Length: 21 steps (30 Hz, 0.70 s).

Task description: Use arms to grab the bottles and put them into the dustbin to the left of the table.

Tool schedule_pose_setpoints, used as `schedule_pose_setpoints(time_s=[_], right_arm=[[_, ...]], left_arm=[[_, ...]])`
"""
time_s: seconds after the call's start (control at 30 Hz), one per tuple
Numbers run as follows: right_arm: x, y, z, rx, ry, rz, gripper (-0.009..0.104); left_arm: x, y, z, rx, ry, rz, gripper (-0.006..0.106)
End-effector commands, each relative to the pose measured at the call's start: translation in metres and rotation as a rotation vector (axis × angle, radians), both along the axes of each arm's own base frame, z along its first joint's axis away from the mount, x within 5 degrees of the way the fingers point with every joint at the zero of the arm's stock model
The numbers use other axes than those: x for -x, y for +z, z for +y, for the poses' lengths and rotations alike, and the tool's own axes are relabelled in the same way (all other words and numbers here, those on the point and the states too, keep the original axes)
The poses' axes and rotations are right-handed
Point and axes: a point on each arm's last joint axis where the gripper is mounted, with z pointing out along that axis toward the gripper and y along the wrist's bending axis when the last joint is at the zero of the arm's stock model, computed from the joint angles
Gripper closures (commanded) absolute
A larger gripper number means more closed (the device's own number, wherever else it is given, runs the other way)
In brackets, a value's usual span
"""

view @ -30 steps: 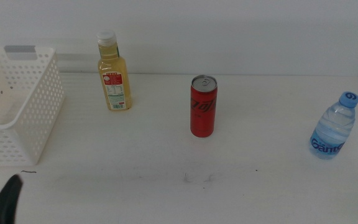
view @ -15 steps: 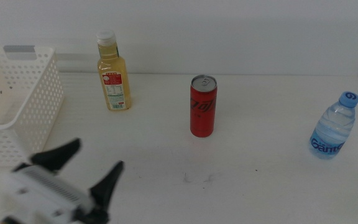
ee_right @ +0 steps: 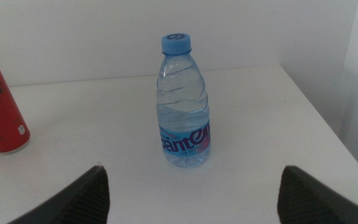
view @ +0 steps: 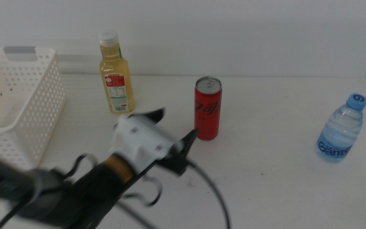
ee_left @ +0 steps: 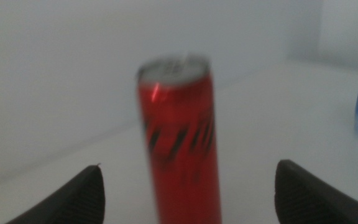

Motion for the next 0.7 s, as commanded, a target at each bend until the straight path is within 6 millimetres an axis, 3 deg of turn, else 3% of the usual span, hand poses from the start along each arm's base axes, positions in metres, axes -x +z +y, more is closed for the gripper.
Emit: schedule_pose_setpoints(time_s=[0.0,0.23,0.67], right_arm=[[0.0,0.0,-0.001,0.015,-0.008,-0.009,0.014],[0.0,0.0,-0.001,0.015,-0.008,-0.009,0.014],[0.0,0.0,-0.001,0.015,-0.008,-0.009,0.014]], left_arm=[[-0.02,0.006,-0.018,0.053,-0.047,-0.053,0.007],[-0.056,0.001,-0.042,0.093,-0.063,0.0,0.007],[-0.058,-0.006,-0.044,0.088,-0.069,0.076,0.007]])
